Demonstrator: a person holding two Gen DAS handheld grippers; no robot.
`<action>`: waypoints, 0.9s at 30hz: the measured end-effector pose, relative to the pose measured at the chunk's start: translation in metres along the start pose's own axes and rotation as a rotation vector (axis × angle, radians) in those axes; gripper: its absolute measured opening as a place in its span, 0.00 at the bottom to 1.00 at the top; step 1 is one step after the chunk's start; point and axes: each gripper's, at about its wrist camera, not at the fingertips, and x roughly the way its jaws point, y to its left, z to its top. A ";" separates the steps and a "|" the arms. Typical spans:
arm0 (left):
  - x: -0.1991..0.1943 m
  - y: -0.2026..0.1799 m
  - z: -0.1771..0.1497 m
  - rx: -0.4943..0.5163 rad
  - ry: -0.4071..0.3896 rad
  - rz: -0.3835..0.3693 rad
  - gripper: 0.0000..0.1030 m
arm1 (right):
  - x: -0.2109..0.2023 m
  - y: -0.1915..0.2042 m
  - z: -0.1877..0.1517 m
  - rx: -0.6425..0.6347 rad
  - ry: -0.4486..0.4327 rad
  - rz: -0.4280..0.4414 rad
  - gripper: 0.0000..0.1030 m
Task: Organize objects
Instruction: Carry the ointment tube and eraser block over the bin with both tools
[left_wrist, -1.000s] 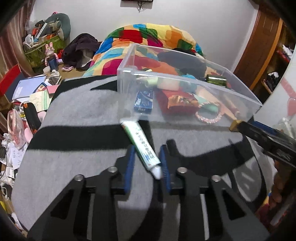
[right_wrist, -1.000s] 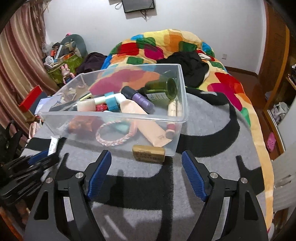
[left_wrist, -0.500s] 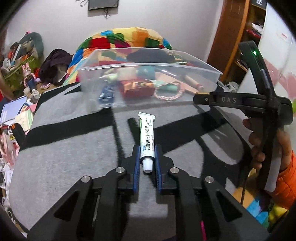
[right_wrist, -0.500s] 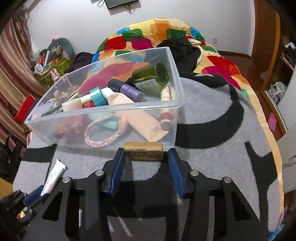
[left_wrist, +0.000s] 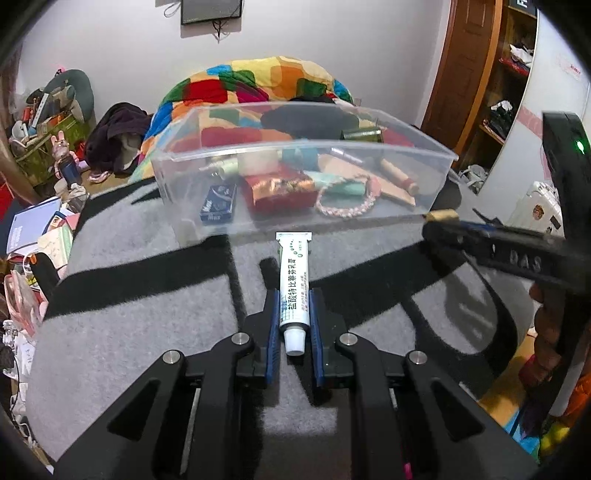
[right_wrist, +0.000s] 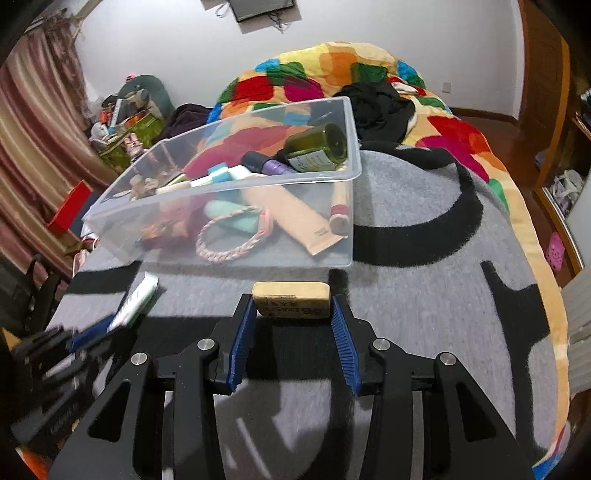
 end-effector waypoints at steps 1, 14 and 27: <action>-0.003 0.000 0.001 -0.001 -0.008 0.001 0.14 | -0.002 0.002 -0.001 -0.014 -0.004 0.002 0.37; -0.046 -0.002 0.037 -0.029 -0.155 0.015 0.14 | -0.032 0.032 0.022 -0.110 -0.112 0.068 0.37; -0.032 0.005 0.084 -0.072 -0.208 0.012 0.14 | -0.052 0.037 0.071 -0.106 -0.220 0.083 0.37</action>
